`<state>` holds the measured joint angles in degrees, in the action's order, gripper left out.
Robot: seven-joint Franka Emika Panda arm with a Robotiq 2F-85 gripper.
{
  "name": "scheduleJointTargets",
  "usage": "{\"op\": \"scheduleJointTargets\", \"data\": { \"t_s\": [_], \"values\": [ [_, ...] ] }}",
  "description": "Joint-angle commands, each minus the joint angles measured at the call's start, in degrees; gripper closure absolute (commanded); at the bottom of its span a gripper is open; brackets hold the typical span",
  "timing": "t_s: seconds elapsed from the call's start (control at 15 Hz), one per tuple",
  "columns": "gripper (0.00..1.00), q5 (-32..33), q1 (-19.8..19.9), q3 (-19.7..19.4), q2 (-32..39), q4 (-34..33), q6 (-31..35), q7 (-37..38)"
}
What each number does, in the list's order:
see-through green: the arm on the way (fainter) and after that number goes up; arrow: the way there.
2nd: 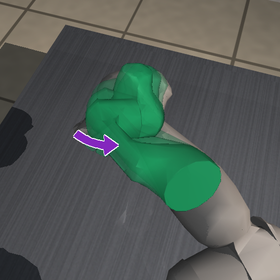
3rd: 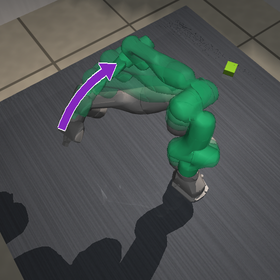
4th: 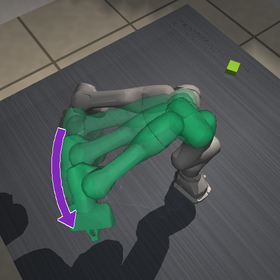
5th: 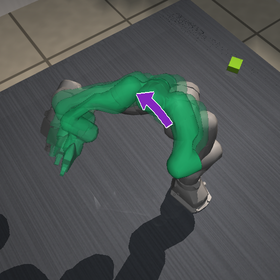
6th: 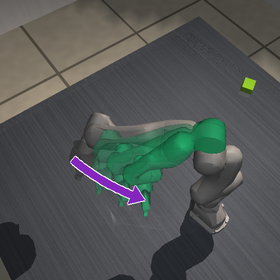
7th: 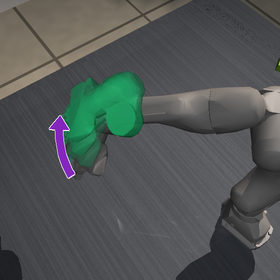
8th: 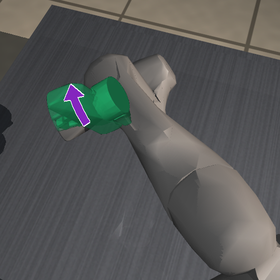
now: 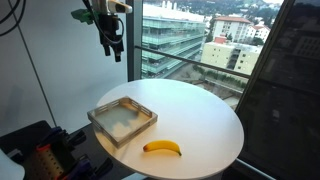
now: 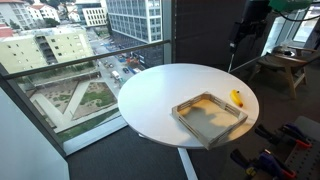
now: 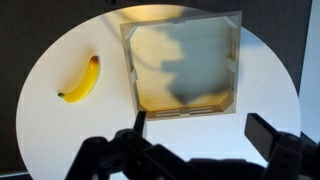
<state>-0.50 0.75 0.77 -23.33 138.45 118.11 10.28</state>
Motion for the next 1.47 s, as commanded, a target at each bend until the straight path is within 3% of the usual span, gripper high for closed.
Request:
{"op": "scheduleJointTargets", "data": {
  "t_s": [0.0,1.4],
  "values": [
    [0.0,0.33,0.22,0.76,-2.95,1.06,-1.99,-0.01],
    [0.0,0.05,-0.21,2.94,-7.71,2.91,-3.86,0.03]
  ]
}}
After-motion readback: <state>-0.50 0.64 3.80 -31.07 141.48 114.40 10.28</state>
